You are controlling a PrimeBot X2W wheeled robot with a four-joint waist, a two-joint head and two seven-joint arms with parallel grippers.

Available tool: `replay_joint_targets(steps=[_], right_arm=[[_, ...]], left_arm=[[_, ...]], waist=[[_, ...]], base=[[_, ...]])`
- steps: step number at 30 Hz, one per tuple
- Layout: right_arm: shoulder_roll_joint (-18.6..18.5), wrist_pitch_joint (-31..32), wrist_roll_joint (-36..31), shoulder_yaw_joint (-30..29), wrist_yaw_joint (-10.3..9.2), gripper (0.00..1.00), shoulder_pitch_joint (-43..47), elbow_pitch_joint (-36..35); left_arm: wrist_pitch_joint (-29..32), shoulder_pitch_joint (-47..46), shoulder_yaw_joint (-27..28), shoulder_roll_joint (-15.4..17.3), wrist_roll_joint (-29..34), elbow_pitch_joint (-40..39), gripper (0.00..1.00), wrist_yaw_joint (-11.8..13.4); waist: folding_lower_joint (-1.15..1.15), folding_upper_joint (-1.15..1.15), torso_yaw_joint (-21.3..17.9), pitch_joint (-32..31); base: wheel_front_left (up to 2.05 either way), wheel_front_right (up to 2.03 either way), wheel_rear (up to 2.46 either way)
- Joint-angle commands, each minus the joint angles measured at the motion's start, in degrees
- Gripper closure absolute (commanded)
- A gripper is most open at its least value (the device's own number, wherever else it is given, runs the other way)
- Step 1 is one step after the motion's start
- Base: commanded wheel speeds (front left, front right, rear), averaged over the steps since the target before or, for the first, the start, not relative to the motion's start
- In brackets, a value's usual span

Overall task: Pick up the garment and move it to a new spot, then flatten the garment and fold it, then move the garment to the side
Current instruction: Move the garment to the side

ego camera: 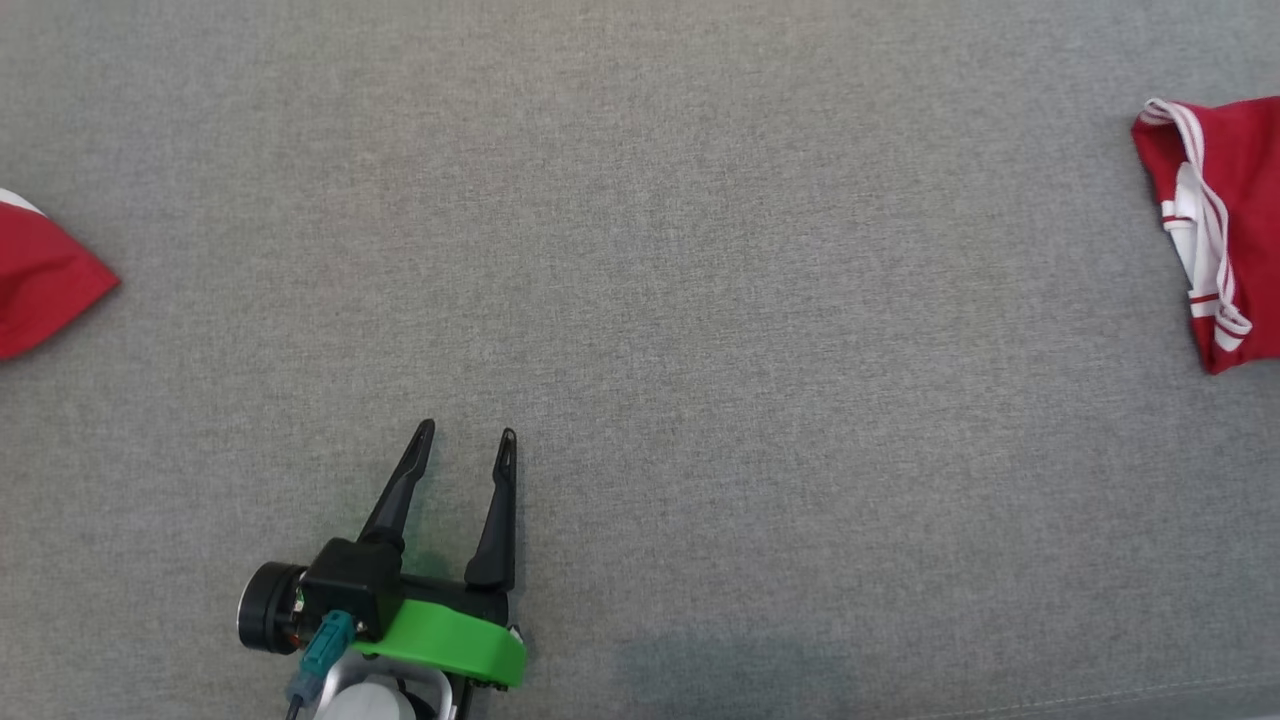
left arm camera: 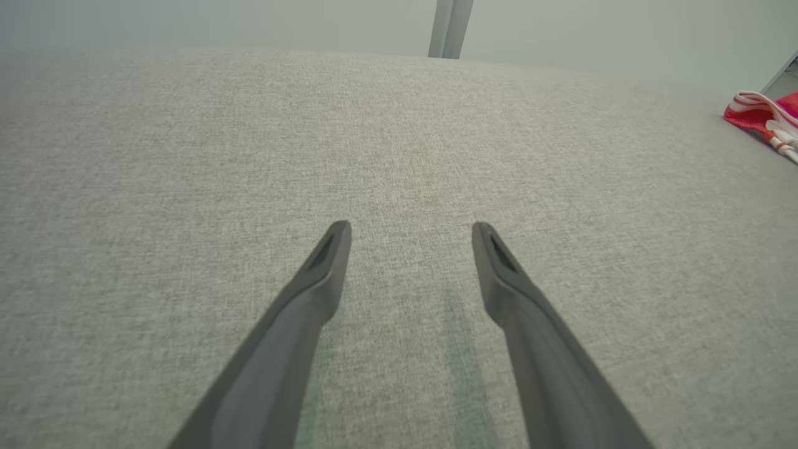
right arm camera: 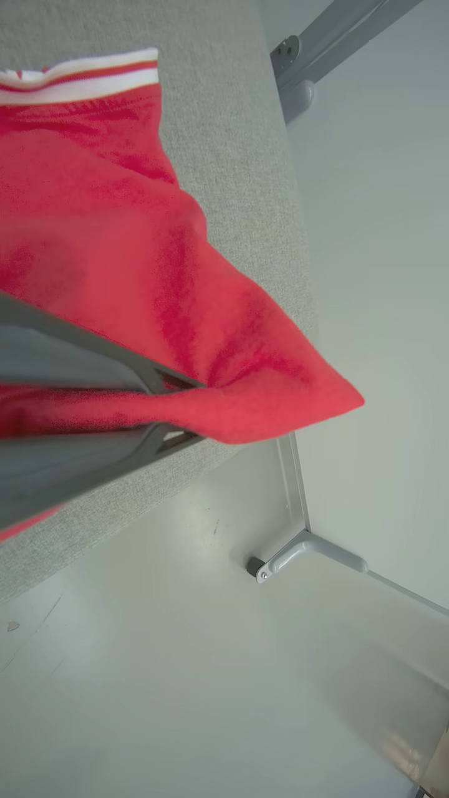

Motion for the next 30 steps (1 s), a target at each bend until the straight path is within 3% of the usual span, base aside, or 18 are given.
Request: replay_joint_targets(steps=[1, 2, 3, 4, 5, 10, 14, 17, 24, 30], right_arm=[[-0.32, -1.22, -2.37, -1.12, -0.09, 1.00, -1.68, 2.70], [-0.53, -1.72, -4.22, -1.42, -0.08, 1.00, -2.63, 4.69], [-0.42, -2.07, -5.82, -2.17, -0.09, 0.76, -3.67, 6.99], [-0.14, -2.97, -7.60, -2.53, -0.08, 0.13, -4.55, 8.42], [0.15, -3.46, -9.31, -2.73, -0.08, 0.00, -5.25, 9.87], [2.23, -10.08, -16.08, -3.39, -0.09, 0.00, -7.30, 13.43], [4.87, -14.76, -20.92, -3.76, -0.09, 0.00, -4.89, 9.07], [8.67, -15.13, -23.31, -5.19, -0.09, 0.00, -0.06, -1.25], [21.42, -15.12, -26.54, -8.47, -0.09, 0.00, 22.23, -27.81], [27.99, -15.13, -27.76, -4.89, -0.09, 0.00, 37.77, -36.79]], left_arm=[[-0.18, -0.98, -0.01, 0.13, 0.38, 0.03, 0.00, -0.20], [-0.18, -1.08, -0.10, 0.12, 0.38, -0.06, 0.00, -0.12], [-0.18, -1.13, -0.12, 0.12, 0.44, -0.14, 0.00, -0.03], [-0.18, -1.17, -0.02, 0.13, 0.54, -0.18, 0.00, 0.10], [-0.18, -1.12, 0.11, 0.13, 0.48, -0.17, 0.00, 0.20], [-0.18, -0.47, 1.04, 0.12, -0.03, 0.23, 0.00, 0.16], [-0.17, 1.26, 2.28, 0.13, -1.30, 0.56, 0.00, 0.45], [-0.18, 3.01, 3.70, 0.14, -2.10, 0.58, 0.00, 0.94], [-0.17, 7.89, 6.97, 0.14, -3.91, -0.27, 0.00, 1.71], [-0.17, 11.43, 9.74, 0.13, -3.18, 0.35, 0.00, 1.72]], waist=[[0.00, 0.00, 1.09, 2.11], [0.00, 0.00, 1.27, 2.17], [0.00, 0.00, 1.39, 2.17], [0.00, 0.00, 1.43, 2.07], [0.00, 0.00, 1.37, 1.82], [0.00, 0.00, 0.18, -1.16], [0.00, 0.00, -1.98, -5.67], [0.00, 0.00, -4.09, -9.47], [0.00, 0.00, -7.55, -16.99], [0.00, 0.00, -7.70, -21.25]], base=[[0.00, 0.00, 0.00], [0.00, 0.00, 0.00], [0.00, 0.00, 0.00], [0.00, 0.00, 0.00], [0.00, 0.00, 0.00], [0.00, 0.00, 0.00], [0.00, 0.00, 0.00], [0.00, 0.00, 0.00], [0.00, 0.00, 0.00], [0.00, 0.00, 0.00]])
